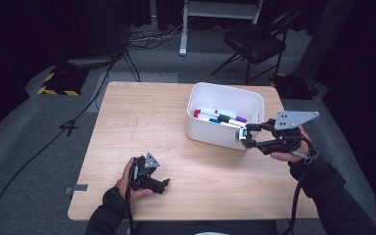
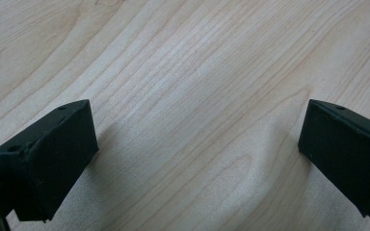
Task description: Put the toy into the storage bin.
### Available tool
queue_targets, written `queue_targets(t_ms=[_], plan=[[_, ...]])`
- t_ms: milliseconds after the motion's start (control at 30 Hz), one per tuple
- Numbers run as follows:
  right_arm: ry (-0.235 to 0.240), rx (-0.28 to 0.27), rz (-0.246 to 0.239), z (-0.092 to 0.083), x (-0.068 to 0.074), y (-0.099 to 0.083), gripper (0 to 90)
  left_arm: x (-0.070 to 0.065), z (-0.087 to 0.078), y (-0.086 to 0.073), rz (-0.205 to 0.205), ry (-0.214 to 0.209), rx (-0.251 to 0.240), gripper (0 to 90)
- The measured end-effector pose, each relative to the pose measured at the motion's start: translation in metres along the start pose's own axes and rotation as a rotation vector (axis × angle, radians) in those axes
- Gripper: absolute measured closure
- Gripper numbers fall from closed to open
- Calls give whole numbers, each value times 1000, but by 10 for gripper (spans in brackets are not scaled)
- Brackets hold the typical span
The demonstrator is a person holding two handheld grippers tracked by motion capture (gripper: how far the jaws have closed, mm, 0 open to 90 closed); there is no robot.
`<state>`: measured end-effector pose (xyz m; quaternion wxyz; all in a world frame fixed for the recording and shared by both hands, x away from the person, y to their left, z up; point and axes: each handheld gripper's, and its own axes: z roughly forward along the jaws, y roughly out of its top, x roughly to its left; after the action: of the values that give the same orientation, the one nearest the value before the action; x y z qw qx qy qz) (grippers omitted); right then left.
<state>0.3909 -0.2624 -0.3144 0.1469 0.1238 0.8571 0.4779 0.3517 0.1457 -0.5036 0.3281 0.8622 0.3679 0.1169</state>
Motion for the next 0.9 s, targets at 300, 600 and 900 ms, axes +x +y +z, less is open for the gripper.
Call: queue_targets(t_ms=[300,600,900], plan=[[-27,-23,8,-3,-9,7,477,0,0,0,0,0,0,2],[-72,-32,10,-4,-23,10,477,0,0,0,0,0,0,2],[-108,-31,40,-1,-41,11,477,0,0,0,5,3,1,2]])
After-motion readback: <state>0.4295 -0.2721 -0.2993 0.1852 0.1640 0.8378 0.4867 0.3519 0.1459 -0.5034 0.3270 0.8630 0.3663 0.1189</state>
